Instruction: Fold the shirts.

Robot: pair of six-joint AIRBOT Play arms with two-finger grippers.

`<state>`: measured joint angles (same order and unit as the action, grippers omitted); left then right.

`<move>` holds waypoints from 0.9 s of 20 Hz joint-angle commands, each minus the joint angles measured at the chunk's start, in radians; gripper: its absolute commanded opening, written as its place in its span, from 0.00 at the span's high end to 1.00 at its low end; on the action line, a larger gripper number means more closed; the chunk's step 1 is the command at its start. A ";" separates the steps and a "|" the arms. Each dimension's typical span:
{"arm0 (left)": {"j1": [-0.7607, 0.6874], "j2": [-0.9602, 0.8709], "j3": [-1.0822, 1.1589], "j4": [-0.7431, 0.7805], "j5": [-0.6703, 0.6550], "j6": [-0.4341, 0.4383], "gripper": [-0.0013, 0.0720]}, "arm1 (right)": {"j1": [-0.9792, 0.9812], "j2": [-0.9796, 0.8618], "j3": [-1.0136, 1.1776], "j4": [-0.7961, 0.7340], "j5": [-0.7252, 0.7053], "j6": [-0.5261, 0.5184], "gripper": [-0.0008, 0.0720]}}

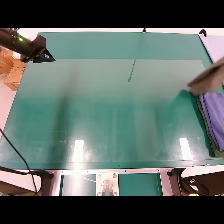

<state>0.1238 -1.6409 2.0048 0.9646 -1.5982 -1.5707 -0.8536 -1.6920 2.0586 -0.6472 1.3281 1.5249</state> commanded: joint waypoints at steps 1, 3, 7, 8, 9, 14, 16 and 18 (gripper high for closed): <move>-0.001 0.000 0.000 0.000 0.000 0.000 0.95 | -0.163 0.001 0.001 -0.001 0.012 0.004 0.97; -0.001 0.000 0.000 0.000 -0.002 0.000 0.95 | -0.205 0.001 0.001 -0.015 0.009 0.001 0.97; -0.001 0.000 0.000 0.000 -0.026 0.000 0.95 | -0.233 0.001 -0.004 -0.037 0.023 -0.018 0.97; 0.000 0.000 0.000 0.000 -0.026 0.000 0.95 | -0.233 0.000 -0.009 -0.034 0.027 -0.018 0.97; 0.000 0.000 0.000 0.000 -0.026 0.000 0.95 | -0.232 0.000 -0.012 -0.033 0.031 -0.023 0.97; 0.000 0.000 0.000 0.000 -0.026 0.000 0.95 | -0.199 -0.007 -0.022 0.112 -0.146 -0.041 0.97; 0.000 0.000 0.000 0.000 -0.026 0.000 0.95 | -0.170 -0.023 -0.022 0.157 -0.219 -0.044 0.97; 0.000 0.000 0.000 0.000 -0.026 -0.001 0.95 | -0.145 -0.047 -0.022 0.161 -0.265 -0.058 0.97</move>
<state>0.1234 -1.6405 2.0048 0.9642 -1.6234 -1.5719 -1.0286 -1.7172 2.0377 -0.5369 1.1610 1.4826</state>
